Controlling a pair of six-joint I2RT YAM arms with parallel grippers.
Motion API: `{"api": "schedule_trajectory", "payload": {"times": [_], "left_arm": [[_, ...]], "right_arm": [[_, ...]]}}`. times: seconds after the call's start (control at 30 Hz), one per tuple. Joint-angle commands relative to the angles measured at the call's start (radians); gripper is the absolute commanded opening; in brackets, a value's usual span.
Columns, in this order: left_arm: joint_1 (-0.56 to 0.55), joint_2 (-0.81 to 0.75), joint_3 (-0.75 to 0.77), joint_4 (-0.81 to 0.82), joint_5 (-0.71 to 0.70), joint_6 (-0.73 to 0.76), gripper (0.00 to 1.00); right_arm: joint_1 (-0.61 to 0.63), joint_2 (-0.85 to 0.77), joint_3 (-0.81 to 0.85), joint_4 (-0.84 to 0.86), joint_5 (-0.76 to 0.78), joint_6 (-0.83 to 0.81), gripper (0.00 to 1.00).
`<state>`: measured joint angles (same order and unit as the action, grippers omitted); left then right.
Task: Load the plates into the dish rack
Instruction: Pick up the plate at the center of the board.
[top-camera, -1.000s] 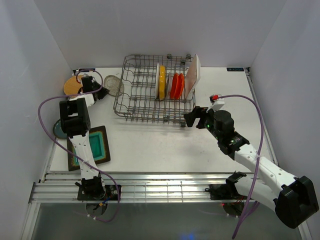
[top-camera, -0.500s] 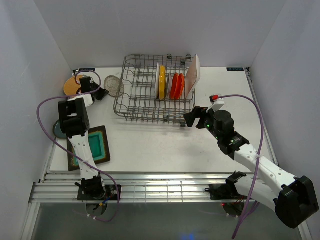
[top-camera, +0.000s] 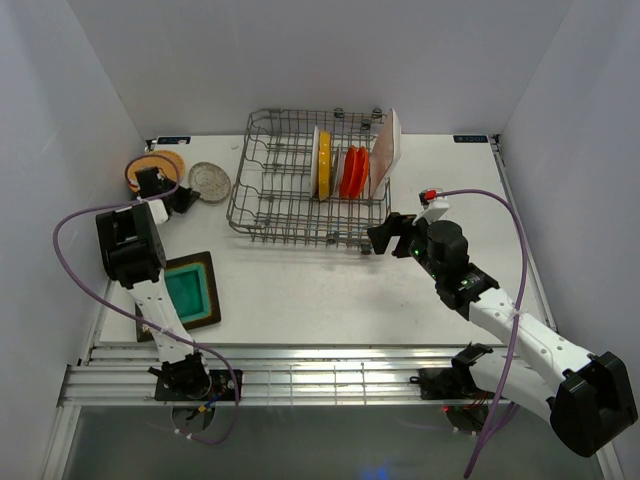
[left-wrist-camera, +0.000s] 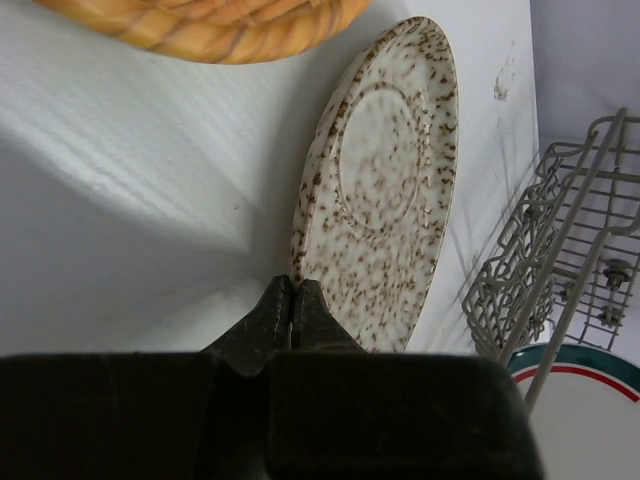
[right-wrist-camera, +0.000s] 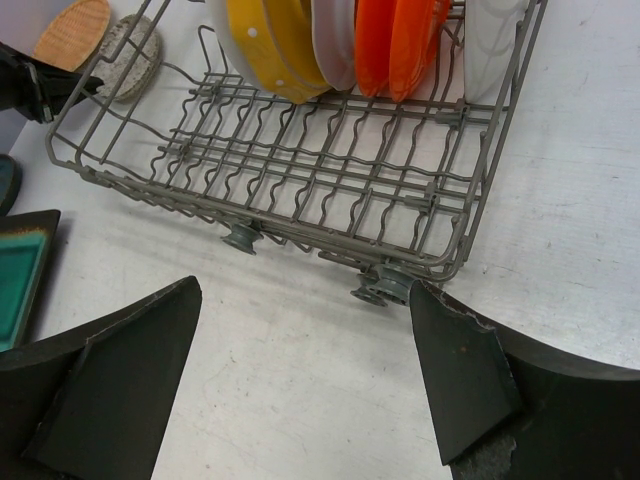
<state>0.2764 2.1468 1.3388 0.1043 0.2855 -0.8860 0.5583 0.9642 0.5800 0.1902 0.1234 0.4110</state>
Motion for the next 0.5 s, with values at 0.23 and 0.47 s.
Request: {"api": "schedule_trajectory", "payload": {"times": [0.23, 0.47], "left_arm": [[0.035, -0.197, -0.081, 0.116, 0.101, -0.114, 0.00], [0.040, -0.303, -0.124, 0.146, 0.116, -0.143, 0.00]], "right_arm": [[-0.001, 0.002, 0.044, 0.045, -0.010, -0.014, 0.91], [-0.001, -0.007, 0.044, 0.045, -0.004, -0.017, 0.90]]}}
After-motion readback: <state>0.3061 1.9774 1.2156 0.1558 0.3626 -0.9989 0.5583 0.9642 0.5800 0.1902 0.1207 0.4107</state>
